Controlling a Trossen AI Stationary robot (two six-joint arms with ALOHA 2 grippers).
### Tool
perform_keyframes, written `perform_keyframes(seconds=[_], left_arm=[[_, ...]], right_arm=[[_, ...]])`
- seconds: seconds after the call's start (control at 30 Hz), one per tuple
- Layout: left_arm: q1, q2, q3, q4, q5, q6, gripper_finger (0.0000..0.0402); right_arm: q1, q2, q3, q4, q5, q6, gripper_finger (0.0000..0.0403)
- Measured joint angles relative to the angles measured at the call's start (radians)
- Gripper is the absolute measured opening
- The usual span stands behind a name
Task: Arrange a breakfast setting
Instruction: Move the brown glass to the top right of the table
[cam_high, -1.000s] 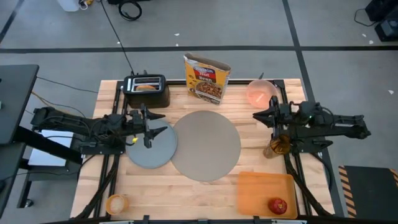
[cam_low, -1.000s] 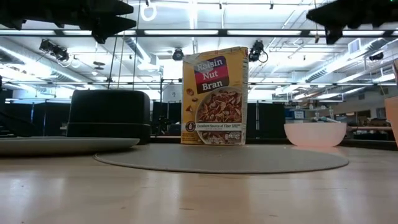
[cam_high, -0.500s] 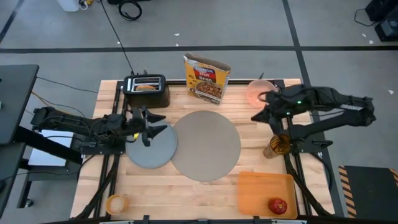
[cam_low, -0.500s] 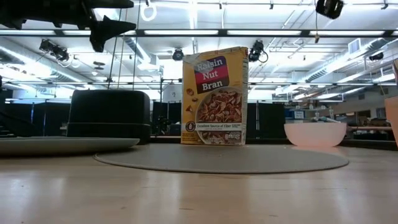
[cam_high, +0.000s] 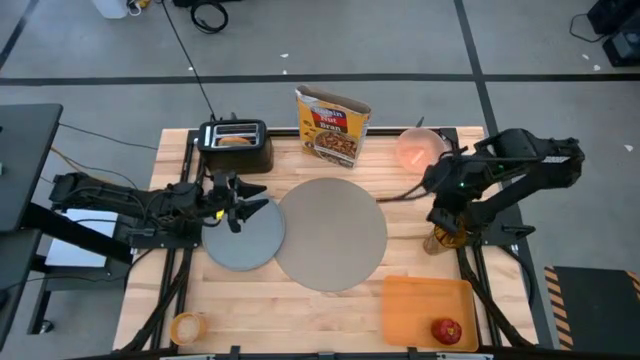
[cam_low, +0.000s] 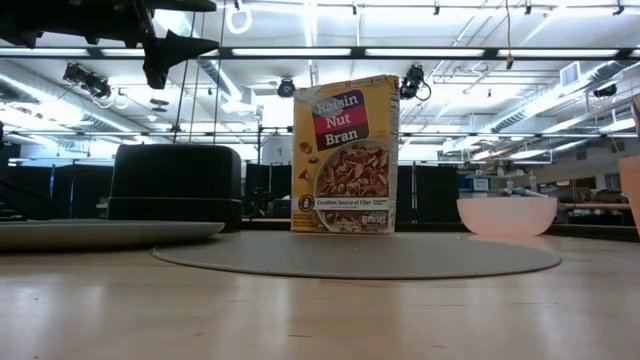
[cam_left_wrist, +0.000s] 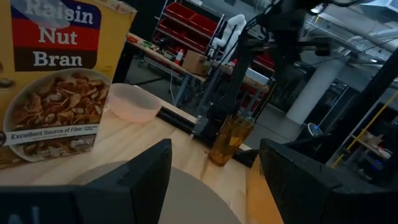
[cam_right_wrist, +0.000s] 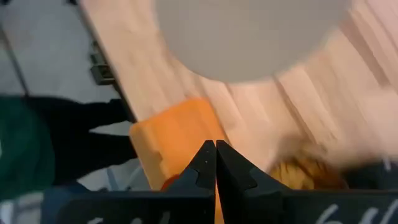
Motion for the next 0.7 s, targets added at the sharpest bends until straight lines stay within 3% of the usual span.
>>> perform_keyframes(seconds=[0.3, 0.57, 0.7], left_arm=[[0.000, 0.000, 0.001, 0.080, -0.009, 0.004, 0.0251], [0.001, 0.000, 0.001, 0.089, -0.011, 0.005, 0.0251], [0.001, 0.000, 0.001, 0.092, -0.011, 0.004, 0.0251]], right_arm=[[0.020, -0.005, -0.074, -0.010, 0.153, -0.155, 0.0043], [-0.018, -0.163, -0.254, -0.012, 0.127, -0.090, 0.0131], [-0.019, -0.270, -0.345, -0.011, 0.081, -0.047, 0.0153]])
